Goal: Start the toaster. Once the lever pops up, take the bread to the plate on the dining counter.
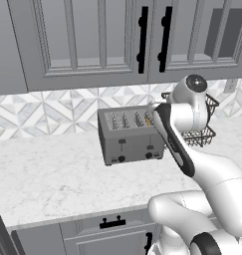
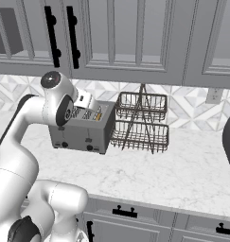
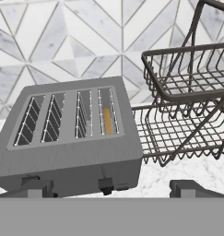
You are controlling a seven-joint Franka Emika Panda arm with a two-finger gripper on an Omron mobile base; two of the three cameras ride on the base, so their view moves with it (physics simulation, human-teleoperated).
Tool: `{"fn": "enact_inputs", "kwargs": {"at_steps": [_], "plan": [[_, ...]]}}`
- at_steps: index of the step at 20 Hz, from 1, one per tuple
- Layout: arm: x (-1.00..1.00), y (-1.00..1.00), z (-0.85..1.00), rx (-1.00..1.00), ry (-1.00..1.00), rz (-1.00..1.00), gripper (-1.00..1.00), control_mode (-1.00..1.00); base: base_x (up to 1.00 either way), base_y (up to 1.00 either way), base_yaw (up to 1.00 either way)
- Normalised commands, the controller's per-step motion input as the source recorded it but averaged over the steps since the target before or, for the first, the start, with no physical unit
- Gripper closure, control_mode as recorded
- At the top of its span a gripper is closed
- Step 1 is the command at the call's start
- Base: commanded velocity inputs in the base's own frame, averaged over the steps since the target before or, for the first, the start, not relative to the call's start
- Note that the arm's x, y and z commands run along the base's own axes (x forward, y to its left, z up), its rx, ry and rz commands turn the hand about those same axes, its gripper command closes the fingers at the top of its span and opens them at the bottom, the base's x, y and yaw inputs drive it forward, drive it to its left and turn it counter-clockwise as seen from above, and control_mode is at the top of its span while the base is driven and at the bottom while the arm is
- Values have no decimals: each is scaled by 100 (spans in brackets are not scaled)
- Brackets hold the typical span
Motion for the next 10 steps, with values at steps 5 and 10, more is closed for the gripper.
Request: {"fn": "enact_inputs", "kwargs": {"at_steps": [5,10], "plan": [[0,0,0,0,0,0,-100,-100,0,0,0],[0,0,0,0,0,0,-100,-100,0,0,0]]}}
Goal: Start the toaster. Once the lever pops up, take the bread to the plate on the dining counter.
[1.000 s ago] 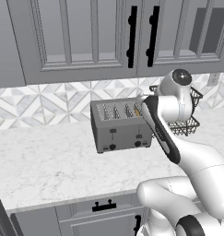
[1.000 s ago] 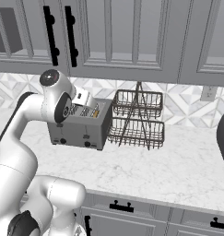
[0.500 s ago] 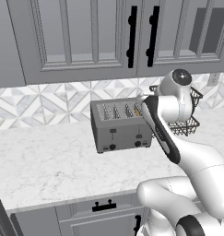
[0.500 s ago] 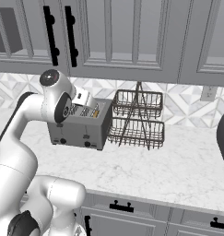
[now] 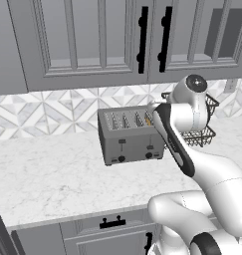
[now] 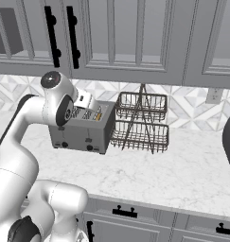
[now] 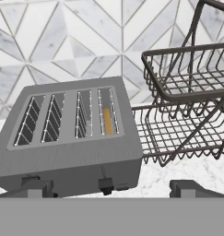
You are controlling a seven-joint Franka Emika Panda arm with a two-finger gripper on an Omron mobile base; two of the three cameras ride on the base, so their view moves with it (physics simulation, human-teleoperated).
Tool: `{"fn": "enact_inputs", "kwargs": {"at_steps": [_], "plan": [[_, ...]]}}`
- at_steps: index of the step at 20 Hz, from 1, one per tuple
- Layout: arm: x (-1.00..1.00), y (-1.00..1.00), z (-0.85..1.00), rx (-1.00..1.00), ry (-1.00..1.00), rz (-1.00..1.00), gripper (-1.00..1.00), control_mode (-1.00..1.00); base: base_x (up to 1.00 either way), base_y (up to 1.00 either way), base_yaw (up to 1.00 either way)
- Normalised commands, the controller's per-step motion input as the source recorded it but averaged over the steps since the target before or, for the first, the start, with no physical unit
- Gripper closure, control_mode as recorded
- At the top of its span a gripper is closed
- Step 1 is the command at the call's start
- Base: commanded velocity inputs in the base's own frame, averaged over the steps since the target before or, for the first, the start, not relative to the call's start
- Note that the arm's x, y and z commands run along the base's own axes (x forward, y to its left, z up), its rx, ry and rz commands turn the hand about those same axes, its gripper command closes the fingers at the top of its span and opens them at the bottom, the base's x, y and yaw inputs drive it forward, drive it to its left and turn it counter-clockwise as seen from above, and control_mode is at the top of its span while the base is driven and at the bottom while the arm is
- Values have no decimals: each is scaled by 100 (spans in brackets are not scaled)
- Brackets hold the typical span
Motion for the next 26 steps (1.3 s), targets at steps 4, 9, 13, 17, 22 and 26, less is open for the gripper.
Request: {"fn": "enact_inputs", "kwargs": {"at_steps": [4,9,13,17,22,26], "plan": [[0,0,0,0,0,0,-100,-100,0,0,0],[0,0,0,0,0,0,-100,-100,0,0,0],[0,0,0,0,0,0,-100,-100,0,0,0],[0,0,0,0,0,0,-100,-100,0,0,0],[0,0,0,0,0,0,-100,-100,0,0,0],[0,0,0,0,0,0,-100,-100,0,0,0]]}}
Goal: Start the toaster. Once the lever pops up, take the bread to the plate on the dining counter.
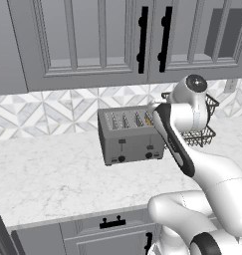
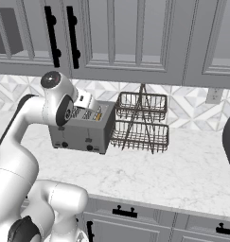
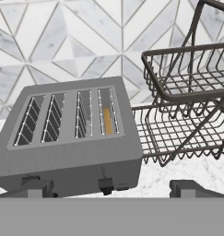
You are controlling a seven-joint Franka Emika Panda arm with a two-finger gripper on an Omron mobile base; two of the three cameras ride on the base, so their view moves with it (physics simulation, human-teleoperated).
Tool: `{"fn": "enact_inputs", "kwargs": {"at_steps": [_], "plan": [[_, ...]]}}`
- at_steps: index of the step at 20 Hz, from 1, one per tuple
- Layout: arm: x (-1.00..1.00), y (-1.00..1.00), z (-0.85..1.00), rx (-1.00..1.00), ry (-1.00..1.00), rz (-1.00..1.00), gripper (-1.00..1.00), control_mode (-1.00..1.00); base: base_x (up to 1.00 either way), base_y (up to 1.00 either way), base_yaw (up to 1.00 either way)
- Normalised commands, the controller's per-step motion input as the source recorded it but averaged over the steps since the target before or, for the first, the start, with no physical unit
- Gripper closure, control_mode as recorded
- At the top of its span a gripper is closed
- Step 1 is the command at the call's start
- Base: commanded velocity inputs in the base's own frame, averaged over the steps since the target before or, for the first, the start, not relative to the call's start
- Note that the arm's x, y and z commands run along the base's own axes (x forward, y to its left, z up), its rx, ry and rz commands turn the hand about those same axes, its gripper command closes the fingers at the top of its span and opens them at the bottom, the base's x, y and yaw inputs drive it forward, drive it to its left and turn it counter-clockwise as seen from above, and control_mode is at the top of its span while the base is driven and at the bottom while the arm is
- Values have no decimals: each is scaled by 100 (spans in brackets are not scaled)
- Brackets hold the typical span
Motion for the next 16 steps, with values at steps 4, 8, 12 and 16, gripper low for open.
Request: {"fn": "enact_inputs", "kwargs": {"at_steps": [4,8,12,16], "plan": [[0,0,0,0,0,0,-100,-100,0,0,0],[0,0,0,0,0,0,-100,-100,0,0,0],[0,0,0,0,0,0,-100,-100,0,0,0],[0,0,0,0,0,0,-100,-100,0,0,0]]}}
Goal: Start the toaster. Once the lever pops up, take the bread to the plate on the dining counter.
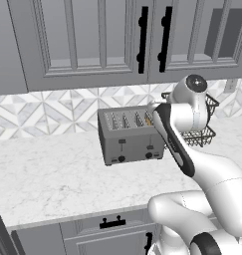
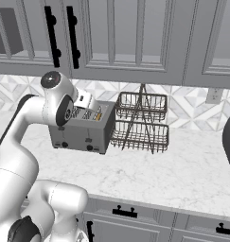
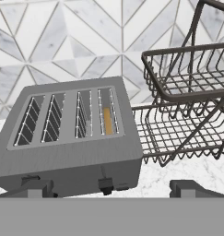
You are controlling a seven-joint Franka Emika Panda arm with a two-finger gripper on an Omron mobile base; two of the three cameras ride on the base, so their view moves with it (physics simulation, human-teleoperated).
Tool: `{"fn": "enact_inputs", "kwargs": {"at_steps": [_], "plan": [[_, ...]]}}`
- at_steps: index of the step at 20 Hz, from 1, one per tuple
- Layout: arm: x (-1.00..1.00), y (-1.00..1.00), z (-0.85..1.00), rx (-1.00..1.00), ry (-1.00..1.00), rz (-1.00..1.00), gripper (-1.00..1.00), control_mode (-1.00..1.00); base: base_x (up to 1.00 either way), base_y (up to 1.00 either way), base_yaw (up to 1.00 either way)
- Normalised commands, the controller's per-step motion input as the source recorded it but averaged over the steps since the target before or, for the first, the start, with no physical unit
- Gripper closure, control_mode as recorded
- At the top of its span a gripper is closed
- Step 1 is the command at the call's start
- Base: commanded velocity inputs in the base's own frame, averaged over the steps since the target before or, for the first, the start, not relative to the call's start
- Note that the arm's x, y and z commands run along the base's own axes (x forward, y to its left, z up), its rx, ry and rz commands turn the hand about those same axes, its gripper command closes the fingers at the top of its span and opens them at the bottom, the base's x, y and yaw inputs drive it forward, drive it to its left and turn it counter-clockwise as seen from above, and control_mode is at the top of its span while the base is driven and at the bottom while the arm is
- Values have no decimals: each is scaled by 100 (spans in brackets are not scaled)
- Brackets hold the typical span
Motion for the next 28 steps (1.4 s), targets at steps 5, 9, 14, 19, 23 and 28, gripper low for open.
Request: {"fn": "enact_inputs", "kwargs": {"at_steps": [5,9,14,19,23,28], "plan": [[0,0,0,0,0,0,-100,-100,0,0,0],[0,0,0,0,0,0,-100,-100,0,0,0],[0,0,0,0,0,0,-100,-100,0,0,0],[0,0,0,0,0,0,-100,-100,0,0,0],[0,0,0,0,0,0,-100,-100,0,0,0],[0,0,0,0,0,0,-100,-100,0,0,0]]}}
